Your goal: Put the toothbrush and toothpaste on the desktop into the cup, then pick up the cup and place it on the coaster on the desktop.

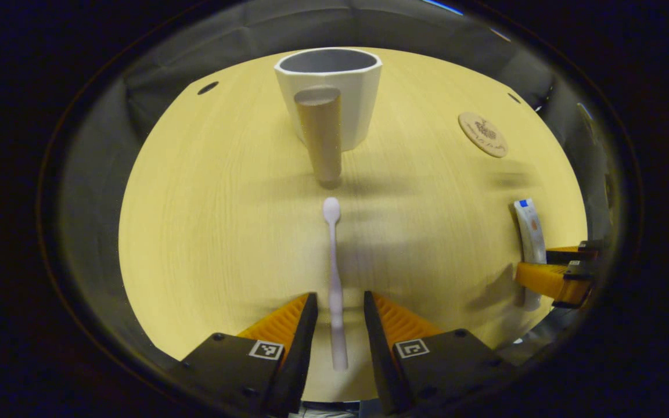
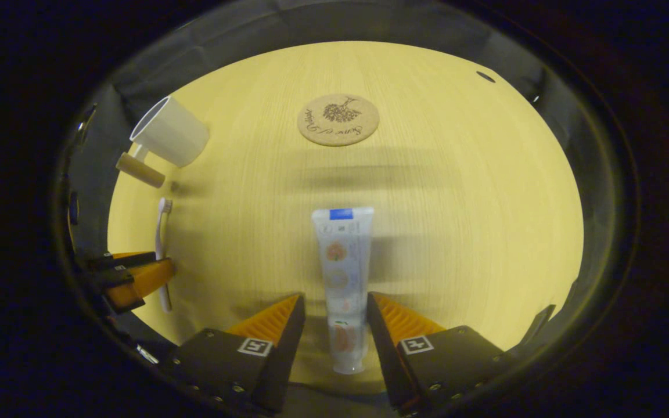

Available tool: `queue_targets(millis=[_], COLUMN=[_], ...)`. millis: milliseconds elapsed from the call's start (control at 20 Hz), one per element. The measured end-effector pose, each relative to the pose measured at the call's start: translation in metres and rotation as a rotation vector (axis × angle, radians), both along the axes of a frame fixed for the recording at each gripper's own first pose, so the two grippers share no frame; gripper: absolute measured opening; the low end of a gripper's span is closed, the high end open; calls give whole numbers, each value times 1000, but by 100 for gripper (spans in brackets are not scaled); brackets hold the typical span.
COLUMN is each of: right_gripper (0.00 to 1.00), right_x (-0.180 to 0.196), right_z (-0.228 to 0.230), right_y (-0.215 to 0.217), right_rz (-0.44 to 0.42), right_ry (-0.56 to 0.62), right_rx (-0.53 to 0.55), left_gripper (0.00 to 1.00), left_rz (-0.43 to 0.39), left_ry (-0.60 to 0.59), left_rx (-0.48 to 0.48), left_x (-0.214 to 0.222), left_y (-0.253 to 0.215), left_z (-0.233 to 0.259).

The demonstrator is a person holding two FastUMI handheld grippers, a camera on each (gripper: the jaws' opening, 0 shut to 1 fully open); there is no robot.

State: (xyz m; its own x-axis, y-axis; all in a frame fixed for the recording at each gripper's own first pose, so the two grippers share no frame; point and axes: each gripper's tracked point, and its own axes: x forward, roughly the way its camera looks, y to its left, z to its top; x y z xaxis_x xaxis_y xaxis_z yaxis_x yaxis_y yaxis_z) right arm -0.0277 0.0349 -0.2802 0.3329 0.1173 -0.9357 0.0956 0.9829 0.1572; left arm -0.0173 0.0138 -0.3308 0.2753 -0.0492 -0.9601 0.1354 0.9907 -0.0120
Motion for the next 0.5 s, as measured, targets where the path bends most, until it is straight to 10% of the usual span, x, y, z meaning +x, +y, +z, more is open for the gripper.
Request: queue_targets(millis=[100,150,500], right_gripper=[55,36,23], right_x=[1,2,2], right_z=[0,2,2], right_y=[-5,-5,-5], right_rz=[-21,-47,-103], right_ry=[0,2,-49], right_rx=[-13,2,53], left_gripper=[60,31,12], left_rz=[22,22,-37], left_ry=[-3,-1,-18], left_rx=[-6,-8,-26], left_x=[2,3,0], left_y=[-2,-3,-1], left_z=[2,-1,-1])
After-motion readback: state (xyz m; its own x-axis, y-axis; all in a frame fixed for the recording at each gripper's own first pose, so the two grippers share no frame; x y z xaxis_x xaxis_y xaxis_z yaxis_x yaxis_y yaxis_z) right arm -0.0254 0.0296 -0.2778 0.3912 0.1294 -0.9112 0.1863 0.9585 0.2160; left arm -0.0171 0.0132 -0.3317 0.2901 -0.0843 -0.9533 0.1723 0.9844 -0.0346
